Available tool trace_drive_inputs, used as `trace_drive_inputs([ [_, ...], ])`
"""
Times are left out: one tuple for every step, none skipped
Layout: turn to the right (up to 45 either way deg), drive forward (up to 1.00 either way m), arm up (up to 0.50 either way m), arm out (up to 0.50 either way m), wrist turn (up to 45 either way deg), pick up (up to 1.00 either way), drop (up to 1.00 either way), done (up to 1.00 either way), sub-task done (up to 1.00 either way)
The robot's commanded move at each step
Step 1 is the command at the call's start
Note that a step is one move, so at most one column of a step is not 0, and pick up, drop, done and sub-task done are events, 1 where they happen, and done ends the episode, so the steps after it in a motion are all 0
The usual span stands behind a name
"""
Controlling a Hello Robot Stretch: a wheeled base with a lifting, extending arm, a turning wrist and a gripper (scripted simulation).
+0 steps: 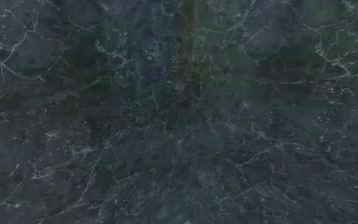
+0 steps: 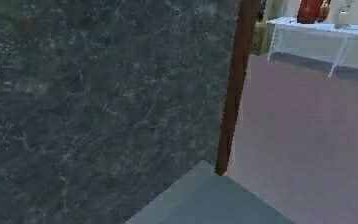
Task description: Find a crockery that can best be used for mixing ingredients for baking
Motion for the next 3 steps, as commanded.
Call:
trace_drive_inputs([
  [0.0,0.05,0.00,0.00,0.0,0.00,0.00,0.00,0.00],
  [-45.0,0.00,0.00,0.00,0.0,0.00,0.00,0.00,0.00],
  [-45.0,0.00,0.00,0.00,0.0,0.00,0.00,0.00,0.00],
])
